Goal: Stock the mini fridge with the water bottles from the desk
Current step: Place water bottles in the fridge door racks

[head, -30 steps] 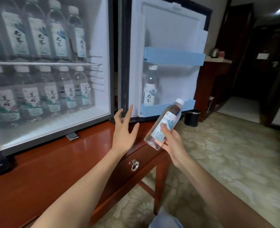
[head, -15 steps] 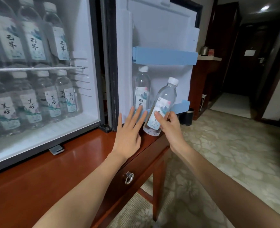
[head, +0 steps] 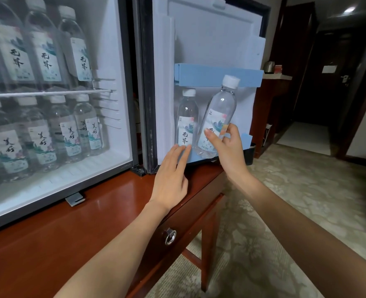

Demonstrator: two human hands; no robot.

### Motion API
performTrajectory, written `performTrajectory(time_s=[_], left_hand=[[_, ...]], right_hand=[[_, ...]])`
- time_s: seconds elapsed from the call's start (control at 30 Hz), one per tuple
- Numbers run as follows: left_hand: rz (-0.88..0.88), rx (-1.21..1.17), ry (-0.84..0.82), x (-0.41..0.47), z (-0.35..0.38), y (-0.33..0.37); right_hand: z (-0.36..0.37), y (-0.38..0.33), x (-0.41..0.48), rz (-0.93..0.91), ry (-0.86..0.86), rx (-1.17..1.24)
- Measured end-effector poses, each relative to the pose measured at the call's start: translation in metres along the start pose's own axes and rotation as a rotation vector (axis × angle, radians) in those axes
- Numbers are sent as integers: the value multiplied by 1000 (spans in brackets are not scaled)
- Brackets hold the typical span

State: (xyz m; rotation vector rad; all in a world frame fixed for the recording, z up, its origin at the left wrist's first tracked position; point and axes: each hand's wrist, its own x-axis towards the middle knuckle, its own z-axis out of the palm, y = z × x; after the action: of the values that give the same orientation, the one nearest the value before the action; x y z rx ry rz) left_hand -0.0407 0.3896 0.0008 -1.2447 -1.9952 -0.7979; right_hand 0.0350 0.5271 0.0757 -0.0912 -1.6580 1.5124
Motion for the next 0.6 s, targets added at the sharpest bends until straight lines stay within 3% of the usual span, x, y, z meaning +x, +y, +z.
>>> performTrajectory(time_s=[0.6], left_hand=[[-81,-33,117,-3,-6,2]], right_hand=[[-11,-8,8,-182,-95,-227]])
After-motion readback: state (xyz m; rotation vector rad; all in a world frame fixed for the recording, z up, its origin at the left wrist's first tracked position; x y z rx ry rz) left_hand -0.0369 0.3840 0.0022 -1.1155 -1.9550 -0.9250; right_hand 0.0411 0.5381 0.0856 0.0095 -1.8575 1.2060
